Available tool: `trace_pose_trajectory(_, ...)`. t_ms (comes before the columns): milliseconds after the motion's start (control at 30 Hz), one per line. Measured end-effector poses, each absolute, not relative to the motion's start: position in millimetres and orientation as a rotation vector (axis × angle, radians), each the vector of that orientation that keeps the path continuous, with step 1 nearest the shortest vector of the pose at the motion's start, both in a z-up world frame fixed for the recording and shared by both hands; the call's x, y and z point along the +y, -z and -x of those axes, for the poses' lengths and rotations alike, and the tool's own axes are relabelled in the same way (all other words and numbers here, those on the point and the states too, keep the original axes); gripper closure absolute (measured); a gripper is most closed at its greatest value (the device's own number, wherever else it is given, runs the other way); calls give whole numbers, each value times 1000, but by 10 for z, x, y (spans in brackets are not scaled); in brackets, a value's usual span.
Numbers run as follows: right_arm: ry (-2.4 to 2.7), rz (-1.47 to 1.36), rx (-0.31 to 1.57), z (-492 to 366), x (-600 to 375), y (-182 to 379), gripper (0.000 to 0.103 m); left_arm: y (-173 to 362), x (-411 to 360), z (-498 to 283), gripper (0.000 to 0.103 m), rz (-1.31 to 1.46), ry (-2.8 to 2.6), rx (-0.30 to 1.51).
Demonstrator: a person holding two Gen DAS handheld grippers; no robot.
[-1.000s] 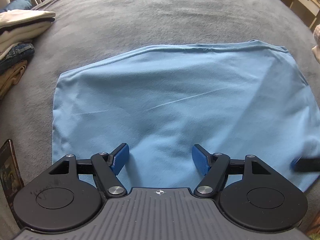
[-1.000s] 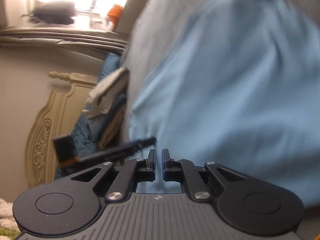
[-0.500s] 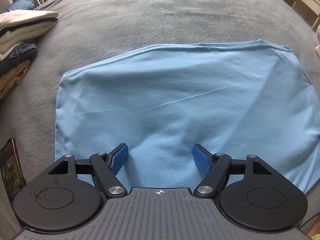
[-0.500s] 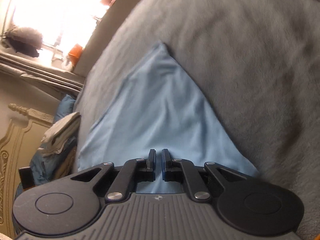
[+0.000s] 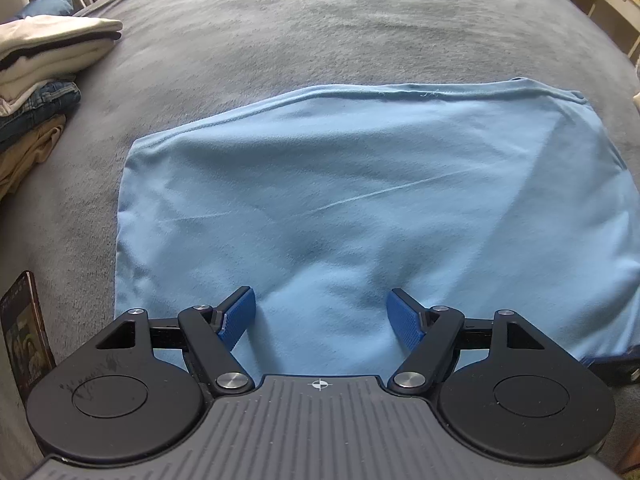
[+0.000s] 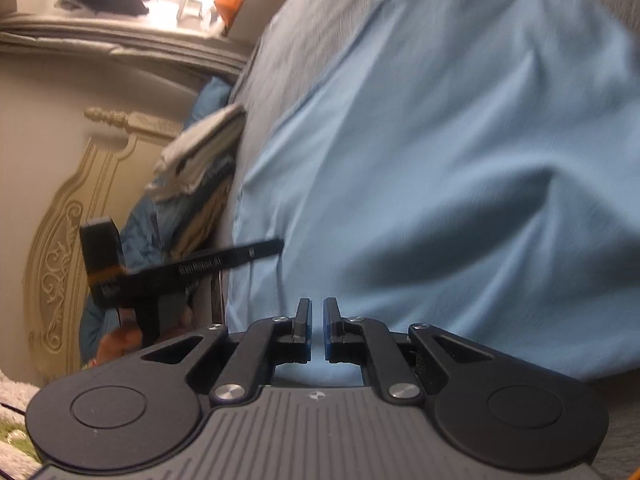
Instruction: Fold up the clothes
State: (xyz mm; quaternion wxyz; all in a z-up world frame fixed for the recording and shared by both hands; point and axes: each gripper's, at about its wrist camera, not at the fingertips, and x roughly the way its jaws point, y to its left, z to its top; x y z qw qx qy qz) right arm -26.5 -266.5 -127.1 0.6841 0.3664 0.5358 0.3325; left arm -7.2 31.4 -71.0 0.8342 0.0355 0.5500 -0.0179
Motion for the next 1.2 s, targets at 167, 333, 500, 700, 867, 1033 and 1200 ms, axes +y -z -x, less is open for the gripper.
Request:
trace_pose_trajectory(167,-749,-785,1303,339,-2554,1431,97,709,342,75,29,-71,37,1165)
trace_pose_trajectory(333,-823,-752,1327,351,-2363,1366,96,709,378,74,29,-58,36,1166)
trace_pose_trajectory(500,-895,-650,1313,371,-2202,1198,96,701,401,78,29,-50,43,1164)
trace_pose_trajectory(700,-949,-571,1302,391,-2012,1091,96,683,452,89,29,-27,41,1162)
trace_pose_trajectory(867,-966,-543,1297,395,-1964,1068,96,676,494,93,29,-13,37,1162)
trace_pose_trajectory(1033,-972,-532,1297,375,-1939,1070,96,659,518,99,29,-4,36,1161)
trace_pose_trajectory(1200,-991,-518,1296,344,-1869,1061,96,630,586,104,29,17,35,1155)
